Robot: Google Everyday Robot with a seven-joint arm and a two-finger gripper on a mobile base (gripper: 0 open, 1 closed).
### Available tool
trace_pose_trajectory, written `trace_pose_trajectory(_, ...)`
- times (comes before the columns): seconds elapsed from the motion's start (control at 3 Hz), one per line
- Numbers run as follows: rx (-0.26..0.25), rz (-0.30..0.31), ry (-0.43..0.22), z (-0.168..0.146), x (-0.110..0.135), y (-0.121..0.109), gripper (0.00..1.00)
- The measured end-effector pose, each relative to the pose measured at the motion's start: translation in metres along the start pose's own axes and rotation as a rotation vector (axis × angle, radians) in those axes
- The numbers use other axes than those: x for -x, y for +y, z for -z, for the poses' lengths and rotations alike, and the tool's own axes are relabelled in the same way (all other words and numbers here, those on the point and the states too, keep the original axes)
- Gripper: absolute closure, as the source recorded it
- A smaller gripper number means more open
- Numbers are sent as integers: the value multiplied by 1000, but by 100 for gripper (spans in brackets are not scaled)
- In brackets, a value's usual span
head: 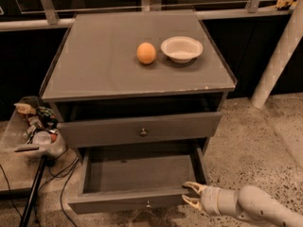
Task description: Open middle drawer
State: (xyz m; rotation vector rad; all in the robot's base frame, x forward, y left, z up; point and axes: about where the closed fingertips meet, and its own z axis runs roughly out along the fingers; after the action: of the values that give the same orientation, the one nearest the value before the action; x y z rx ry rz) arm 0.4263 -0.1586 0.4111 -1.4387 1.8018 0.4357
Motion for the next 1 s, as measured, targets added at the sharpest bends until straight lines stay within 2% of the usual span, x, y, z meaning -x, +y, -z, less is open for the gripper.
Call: trace_pose_trajectory(1.0,-2,12,-6,4,9,-5,100)
